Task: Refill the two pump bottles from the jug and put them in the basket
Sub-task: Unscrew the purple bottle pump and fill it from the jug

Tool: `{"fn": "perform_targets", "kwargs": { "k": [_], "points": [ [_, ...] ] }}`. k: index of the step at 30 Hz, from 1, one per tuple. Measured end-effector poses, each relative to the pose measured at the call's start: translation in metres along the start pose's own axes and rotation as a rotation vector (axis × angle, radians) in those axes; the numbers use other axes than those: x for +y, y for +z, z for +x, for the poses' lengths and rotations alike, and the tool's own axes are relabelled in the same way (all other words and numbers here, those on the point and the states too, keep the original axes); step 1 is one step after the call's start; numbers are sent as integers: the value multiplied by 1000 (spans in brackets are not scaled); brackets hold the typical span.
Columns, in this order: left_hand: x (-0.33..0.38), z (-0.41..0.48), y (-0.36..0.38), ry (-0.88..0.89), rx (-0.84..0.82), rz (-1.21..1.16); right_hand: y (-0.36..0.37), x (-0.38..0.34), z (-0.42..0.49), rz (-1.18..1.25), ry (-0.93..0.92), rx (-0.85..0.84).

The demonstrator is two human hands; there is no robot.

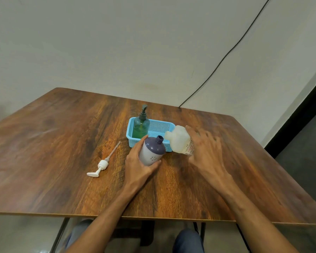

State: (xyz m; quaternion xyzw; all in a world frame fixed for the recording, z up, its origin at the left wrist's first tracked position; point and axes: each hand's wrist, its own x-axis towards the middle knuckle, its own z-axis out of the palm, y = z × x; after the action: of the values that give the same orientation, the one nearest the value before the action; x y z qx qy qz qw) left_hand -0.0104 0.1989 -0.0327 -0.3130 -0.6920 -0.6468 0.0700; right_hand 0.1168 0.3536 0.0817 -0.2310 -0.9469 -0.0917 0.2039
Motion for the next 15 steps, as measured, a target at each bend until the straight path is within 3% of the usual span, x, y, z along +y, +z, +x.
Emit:
{"fn": "perform_targets", "kwargs": {
  "k": [8,15],
  "points": [
    [3,-1,1,-27,-34,-68,47,0,-20,808,270,4],
    [7,-2,-1,-50,-49,-115,73,-17,-37,1081,383,87]
  ]
}}
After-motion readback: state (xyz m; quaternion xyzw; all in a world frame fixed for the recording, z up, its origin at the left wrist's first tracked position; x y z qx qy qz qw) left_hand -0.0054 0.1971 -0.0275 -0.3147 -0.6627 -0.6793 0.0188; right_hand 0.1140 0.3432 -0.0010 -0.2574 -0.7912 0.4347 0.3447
